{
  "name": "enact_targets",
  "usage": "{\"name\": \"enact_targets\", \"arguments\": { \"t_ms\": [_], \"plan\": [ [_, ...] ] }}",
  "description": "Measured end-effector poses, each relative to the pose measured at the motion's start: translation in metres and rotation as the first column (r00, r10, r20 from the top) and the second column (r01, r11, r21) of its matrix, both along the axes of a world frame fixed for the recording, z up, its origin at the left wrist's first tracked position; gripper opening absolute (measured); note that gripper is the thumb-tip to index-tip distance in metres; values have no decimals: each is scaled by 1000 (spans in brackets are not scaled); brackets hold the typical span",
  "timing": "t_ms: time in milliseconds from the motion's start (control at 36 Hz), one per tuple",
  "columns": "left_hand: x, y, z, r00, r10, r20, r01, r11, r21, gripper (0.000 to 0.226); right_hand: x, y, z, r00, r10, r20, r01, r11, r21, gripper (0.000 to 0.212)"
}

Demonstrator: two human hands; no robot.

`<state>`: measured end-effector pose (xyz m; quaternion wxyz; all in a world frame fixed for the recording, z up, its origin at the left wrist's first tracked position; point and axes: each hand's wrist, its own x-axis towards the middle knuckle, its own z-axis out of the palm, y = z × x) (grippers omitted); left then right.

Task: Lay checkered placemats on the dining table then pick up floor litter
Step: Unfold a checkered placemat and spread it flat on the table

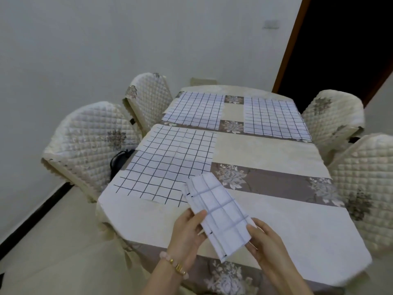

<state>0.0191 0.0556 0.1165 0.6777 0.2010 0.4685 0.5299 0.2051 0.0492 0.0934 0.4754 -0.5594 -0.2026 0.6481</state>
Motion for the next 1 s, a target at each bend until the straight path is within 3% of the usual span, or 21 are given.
{"name": "enact_targets", "arguments": {
  "t_ms": [56, 111, 167, 333, 472, 694, 806, 889, 1000],
  "plan": [
    [2, 5, 10, 994, 7, -109, -1, 999, 53, 16, -2, 0, 10, 977, 13, 214, -29, 997, 69, 16],
    [4, 9, 20, 980, 9, -199, 11, 995, 98, 11, -5, 1, 22, 895, 3, 447, -88, 982, 170, 22],
    [6, 14, 28, 962, 14, -274, 24, 991, 135, 10, -9, 2, 38, 851, -7, 526, -149, 956, 253, 23],
    [16, 25, 49, 912, -3, -410, 117, 960, 254, 6, -30, 7, 79, 865, 58, 498, -276, 884, 376, 26],
    [21, 37, 65, 905, -33, -423, 159, 951, 266, 20, -40, 20, 98, 888, 67, 455, -271, 875, 400, 28],
    [25, 48, 87, 921, -74, -383, 189, 944, 270, 21, -33, 40, 111, 873, 4, 488, -230, 885, 405, 34],
    [30, 50, 93, 926, -99, -365, 212, 936, 282, 24, -31, 45, 113, 873, -58, 484, -186, 878, 440, 24],
    [30, 53, 94, 940, -68, -334, 169, 944, 283, 21, -22, 49, 112, 888, -129, 442, -126, 855, 503, 11],
    [17, 60, 93, 938, 55, -341, 46, 958, 282, 14, 1, 55, 112, 884, -184, 429, -85, 841, 535, 19]
  ]
}}
